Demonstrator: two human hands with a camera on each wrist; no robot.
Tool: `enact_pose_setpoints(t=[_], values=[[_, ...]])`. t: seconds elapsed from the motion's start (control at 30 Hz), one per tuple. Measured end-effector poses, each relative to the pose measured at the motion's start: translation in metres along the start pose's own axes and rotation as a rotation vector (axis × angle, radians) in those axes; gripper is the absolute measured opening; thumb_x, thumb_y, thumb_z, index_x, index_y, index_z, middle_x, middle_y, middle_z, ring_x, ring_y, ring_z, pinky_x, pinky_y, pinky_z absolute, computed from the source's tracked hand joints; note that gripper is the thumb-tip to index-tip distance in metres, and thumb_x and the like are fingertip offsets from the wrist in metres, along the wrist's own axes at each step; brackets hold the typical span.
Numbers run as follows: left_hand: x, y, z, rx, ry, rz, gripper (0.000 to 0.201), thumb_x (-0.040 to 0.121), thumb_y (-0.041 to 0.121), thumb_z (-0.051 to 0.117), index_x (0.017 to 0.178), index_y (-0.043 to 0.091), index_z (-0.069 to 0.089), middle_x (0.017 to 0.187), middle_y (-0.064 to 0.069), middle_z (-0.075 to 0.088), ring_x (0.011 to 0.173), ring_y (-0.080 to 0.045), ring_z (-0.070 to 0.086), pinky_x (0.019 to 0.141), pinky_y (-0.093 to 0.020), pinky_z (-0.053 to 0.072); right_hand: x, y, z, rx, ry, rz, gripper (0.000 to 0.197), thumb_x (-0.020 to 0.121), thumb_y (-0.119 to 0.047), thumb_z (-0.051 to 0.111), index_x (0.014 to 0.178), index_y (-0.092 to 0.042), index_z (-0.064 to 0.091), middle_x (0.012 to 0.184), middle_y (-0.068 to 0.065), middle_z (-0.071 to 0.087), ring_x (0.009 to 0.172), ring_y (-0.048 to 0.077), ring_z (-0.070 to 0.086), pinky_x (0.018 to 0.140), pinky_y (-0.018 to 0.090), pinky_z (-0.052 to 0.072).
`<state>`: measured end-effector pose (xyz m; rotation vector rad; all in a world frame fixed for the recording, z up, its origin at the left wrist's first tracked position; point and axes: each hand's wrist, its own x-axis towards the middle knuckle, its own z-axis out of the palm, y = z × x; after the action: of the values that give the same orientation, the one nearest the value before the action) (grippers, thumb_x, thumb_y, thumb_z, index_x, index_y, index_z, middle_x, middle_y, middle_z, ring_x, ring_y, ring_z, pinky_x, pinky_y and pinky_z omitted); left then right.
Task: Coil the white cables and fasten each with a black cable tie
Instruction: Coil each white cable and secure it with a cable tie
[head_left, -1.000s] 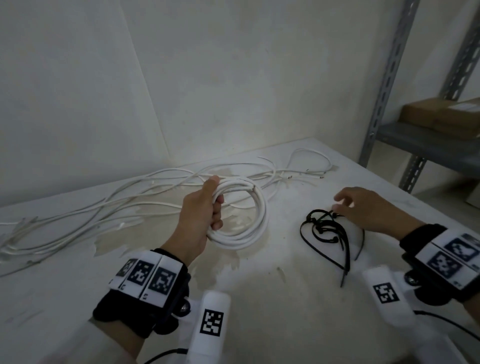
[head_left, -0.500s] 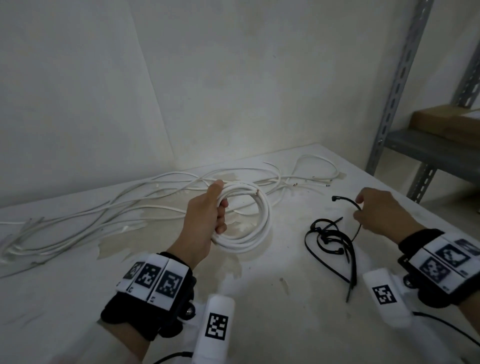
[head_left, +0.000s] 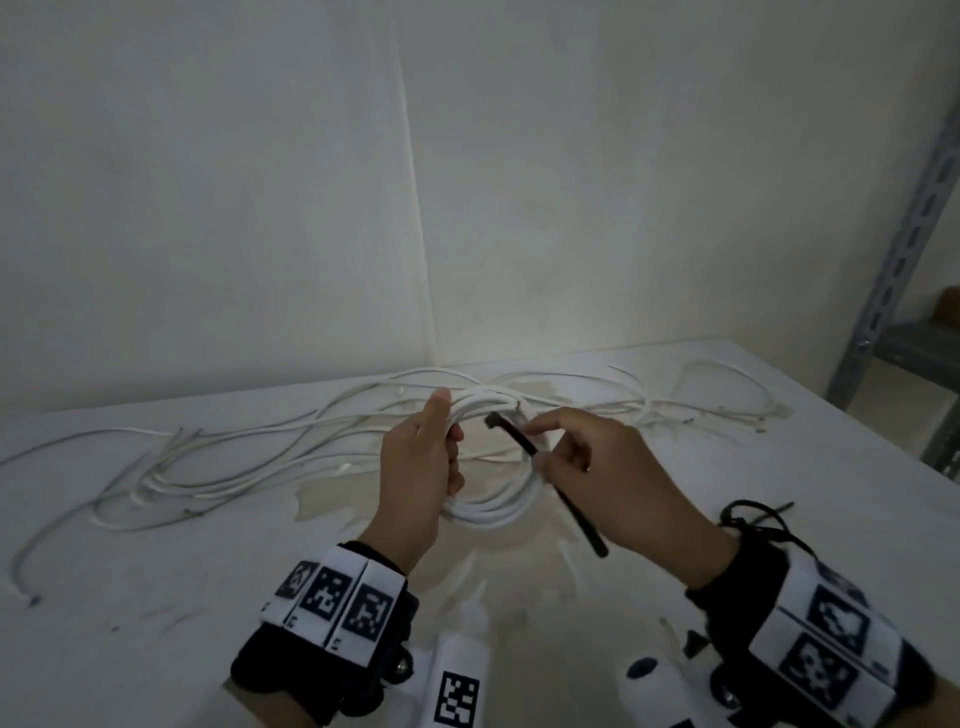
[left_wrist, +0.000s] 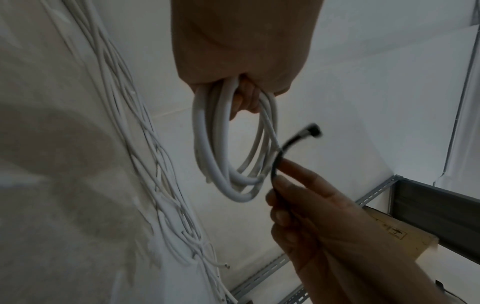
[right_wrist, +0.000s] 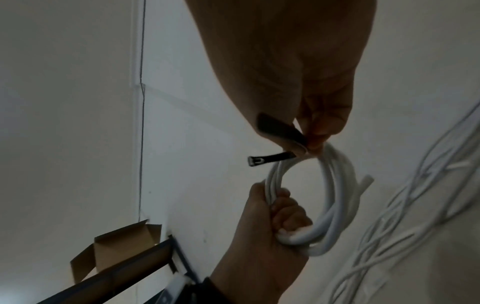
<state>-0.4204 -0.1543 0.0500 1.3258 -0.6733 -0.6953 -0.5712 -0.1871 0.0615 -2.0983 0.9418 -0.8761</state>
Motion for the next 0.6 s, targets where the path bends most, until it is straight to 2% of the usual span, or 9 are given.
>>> enact_pose_setpoints(t=[0.1,0.2,0.3,0.37,0.43,0.5,0.57,0.6], values=[[0.003,0.0,-0.015,-0.004,0.094,0.056,0.044,0.094,0.031,0.047,0.056,0.009,0.048,0.039,0.005,0.035,0.032,-0.007,0.03,0.036,-0.017,0.026,0.01,-0.008,0.027,0.045,-0.014,0.09,0.026,0.08,-0.01,0.065,0.092,-0.022,0.047,0.061,-0.001,0.054,0.045,0.001,0.048,0.045,0.01,0.037],[0.004,0.0,-0.026,0.006,0.156,0.117,0.045,0.095,0.032,0.048,0.056,0.009,0.05,0.043,0.002,0.037,0.034,-0.007,0.031,0.037,-0.018,0.028,0.021,-0.016,0.046,0.147,0.036,0.177,0.035,0.077,-0.005,0.063,0.097,-0.017,0.037,0.066,0.005,0.054,0.036,0.003,0.047,0.038,0.016,0.037],[0.001,-0.003,-0.033,0.071,0.16,0.18,0.044,0.094,0.033,0.048,0.058,0.008,0.052,0.046,0.0,0.039,0.036,-0.008,0.033,0.04,-0.022,0.03,0.03,-0.025,0.06,0.191,0.113,0.165,0.04,0.076,-0.004,0.063,0.1,-0.016,0.034,0.071,0.007,0.053,0.045,0.011,0.048,0.042,0.02,0.038],[-0.002,-0.004,-0.037,0.104,0.142,0.197,0.044,0.094,0.033,0.048,0.058,0.008,0.053,0.045,0.0,0.039,0.037,-0.01,0.034,0.041,-0.023,0.032,0.032,-0.031,0.066,0.259,0.16,0.133,0.039,0.076,-0.003,0.064,0.095,-0.02,0.035,0.066,0.005,0.052,0.043,0.005,0.047,0.041,0.014,0.037],[-0.003,-0.003,-0.042,0.078,0.118,0.179,0.04,0.094,0.03,0.048,0.06,0.009,0.053,0.044,0.001,0.038,0.039,-0.011,0.034,0.04,-0.023,0.031,0.033,-0.037,0.07,0.307,0.185,0.095,0.04,0.077,-0.005,0.066,0.085,-0.026,0.034,0.066,0.014,0.057,0.05,0.011,0.053,0.048,0.017,0.041],[-0.001,0.001,-0.046,0.027,0.074,0.149,0.027,0.094,0.026,0.048,0.073,0.012,0.059,0.047,0.0,0.036,0.041,-0.011,0.031,0.038,-0.021,0.029,0.032,-0.039,0.072,0.32,0.196,0.066,0.042,0.077,-0.007,0.068,0.081,-0.029,0.033,0.072,0.022,0.063,0.06,0.025,0.059,0.058,0.026,0.046],[0.001,0.005,-0.049,0.015,0.013,0.144,0.019,0.094,0.024,0.047,0.092,0.018,0.065,0.047,0.002,0.034,0.04,-0.01,0.03,0.038,-0.02,0.028,0.031,-0.039,0.072,0.341,0.191,0.045,0.041,0.076,-0.01,0.07,0.079,-0.027,0.034,0.074,0.022,0.065,0.066,0.033,0.062,0.065,0.035,0.05],[0.002,0.006,-0.05,0.008,-0.018,0.147,0.02,0.095,0.024,0.046,0.094,0.019,0.065,0.047,0.002,0.032,0.041,-0.01,0.029,0.039,-0.021,0.027,0.03,-0.039,0.071,0.356,0.182,0.041,0.04,0.076,-0.011,0.071,0.079,-0.026,0.035,0.074,0.022,0.065,0.066,0.034,0.062,0.067,0.039,0.051]])
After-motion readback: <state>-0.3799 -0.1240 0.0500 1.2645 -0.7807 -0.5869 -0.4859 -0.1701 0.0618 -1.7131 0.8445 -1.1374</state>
